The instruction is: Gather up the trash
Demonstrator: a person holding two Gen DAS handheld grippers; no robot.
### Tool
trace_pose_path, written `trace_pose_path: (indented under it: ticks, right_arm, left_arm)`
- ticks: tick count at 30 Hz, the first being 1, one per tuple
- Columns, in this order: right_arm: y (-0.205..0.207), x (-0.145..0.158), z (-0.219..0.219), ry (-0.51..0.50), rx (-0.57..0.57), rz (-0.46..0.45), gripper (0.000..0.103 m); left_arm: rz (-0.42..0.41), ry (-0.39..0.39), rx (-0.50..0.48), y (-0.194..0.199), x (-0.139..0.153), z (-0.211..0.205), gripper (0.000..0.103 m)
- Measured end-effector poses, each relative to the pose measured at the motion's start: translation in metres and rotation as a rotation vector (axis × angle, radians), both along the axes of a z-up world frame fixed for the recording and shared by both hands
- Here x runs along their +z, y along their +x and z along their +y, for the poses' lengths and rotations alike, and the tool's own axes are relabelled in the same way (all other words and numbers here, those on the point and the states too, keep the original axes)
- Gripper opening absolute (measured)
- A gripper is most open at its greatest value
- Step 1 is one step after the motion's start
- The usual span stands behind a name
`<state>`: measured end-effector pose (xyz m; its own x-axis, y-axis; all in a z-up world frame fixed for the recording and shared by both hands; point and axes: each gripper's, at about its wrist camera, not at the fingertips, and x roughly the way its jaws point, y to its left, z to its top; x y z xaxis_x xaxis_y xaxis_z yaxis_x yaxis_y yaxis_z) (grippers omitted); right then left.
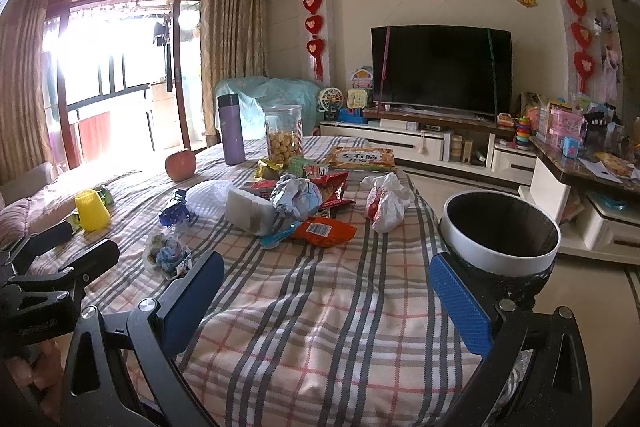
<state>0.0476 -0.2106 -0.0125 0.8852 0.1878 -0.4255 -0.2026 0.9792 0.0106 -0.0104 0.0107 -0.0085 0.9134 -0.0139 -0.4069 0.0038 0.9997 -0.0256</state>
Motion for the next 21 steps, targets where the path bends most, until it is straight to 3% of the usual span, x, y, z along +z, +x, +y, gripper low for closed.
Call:
trace_pose_path:
  ticks: [9, 21]
  right_arm:
    - [0.018, -0.01, 0.0, 0.03, 0.024, 0.06, 0.103]
    - [0.07, -0.02, -0.001, 0.039, 0.038, 0.157, 0.103]
  left_arm:
    - [0.055, -0.019, 0.012, 0.017, -0.009, 0.011, 0.102]
    - [0.182, -0.05, 0.025, 0.073, -0.026, 0.034, 0.102]
